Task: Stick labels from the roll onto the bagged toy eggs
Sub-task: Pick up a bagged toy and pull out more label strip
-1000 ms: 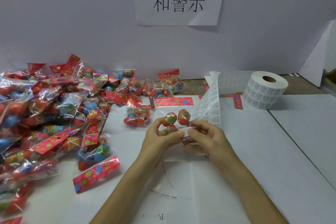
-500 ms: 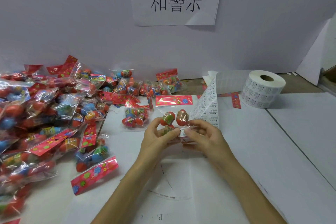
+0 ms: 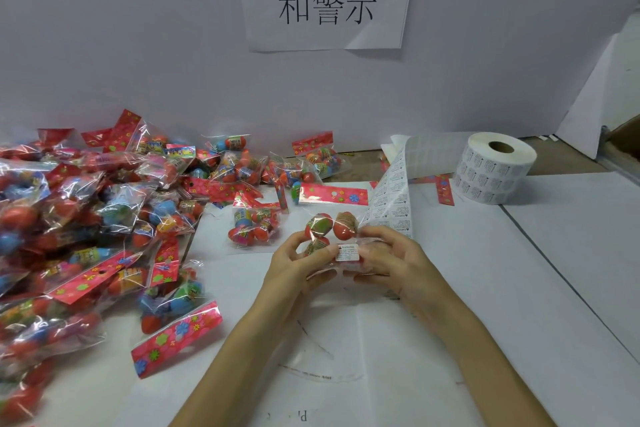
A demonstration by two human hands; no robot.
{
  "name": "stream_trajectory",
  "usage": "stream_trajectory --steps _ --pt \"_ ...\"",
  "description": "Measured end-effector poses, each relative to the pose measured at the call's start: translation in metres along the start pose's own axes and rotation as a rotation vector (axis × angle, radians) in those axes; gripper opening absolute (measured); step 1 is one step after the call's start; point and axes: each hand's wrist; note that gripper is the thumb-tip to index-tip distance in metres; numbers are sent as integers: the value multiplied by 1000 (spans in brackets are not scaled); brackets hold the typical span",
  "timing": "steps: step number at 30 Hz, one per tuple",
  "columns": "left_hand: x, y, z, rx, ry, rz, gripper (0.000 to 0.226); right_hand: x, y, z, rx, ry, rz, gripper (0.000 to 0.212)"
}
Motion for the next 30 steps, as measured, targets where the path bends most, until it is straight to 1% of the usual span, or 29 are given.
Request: stream_trajectory --steps 3,6,9,11,15,18,20,23,25,27,28,29,30 --pt "1 1 1 -15 3 -6 58 -2 5 -3 100 21 -24 46" --pt "2 0 1 -54 -3 -39 64 -3 13 -5 142 50 -8 48" --pt "0 1 1 -90 -26 -28 56 -3 13 -3 72 44 40 45" --pt "-1 1 1 -93 -40 -33 51 -2 8 -2 43 56 87 38" --pt "3 2 3 -92 -16 -65 56 2 4 -3 93 95 137 16" --pt "5 2 4 -77 10 -55 56 4 3 -3 75 87 115 9" --pt "5 3 4 -57 9 -45 57 5 3 -3 57 73 89 8" --pt "3 0 4 -11 -18 -71 60 7 6 -6 72 57 88 18" --pt "1 -1 2 56 -117 -166 55 6 5 -7 131 46 73 26" --pt "0 2 0 149 -298 -295 44 4 6 -7 210 38 85 29" --pt "-1 3 0 181 -396 -360 45 3 8 -7 229 21 75 27" --pt "-1 4 0 203 -494 -430 48 2 10 -7 217 -23 21 23" --pt "-1 5 0 219 -599 -508 50 0 13 -6 172 -93 -56 25"
Point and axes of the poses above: each hand's wrist, its own z-axis away from the middle knuckle, its own y-axis out of the back of the hand, x = y × z, and after that the axes turned 6 degrees about x, right-handed
